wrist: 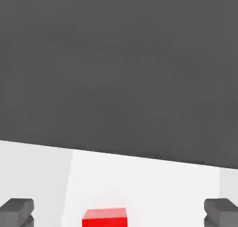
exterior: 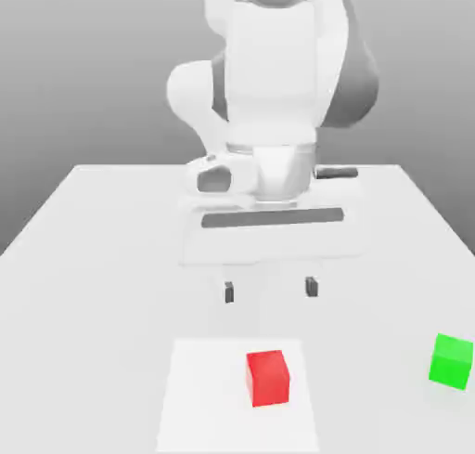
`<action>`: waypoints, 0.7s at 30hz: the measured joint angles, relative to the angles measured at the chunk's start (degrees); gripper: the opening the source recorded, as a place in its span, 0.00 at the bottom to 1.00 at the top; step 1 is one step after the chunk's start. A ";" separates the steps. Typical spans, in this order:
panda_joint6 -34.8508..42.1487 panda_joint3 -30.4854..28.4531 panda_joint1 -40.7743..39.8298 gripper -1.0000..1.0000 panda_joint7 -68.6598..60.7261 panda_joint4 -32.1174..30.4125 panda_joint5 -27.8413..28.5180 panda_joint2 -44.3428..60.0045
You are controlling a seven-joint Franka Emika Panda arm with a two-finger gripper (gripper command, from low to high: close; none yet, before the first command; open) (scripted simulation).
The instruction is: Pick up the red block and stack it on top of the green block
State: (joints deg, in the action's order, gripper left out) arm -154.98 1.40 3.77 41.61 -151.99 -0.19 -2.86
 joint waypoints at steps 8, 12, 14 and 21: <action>-12.21 -0.45 0.78 0.50 0.25 -1.41 1.17 16.62; -13.61 -0.57 0.90 0.00 0.38 -1.18 1.32 18.27; -13.61 -0.55 0.90 0.00 0.45 -1.18 1.39 18.27; -6.13 -0.07 0.52 0.00 -0.02 -2.47 0.76 9.51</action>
State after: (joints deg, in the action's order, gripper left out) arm -161.10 1.33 4.29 41.59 -154.47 0.58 6.65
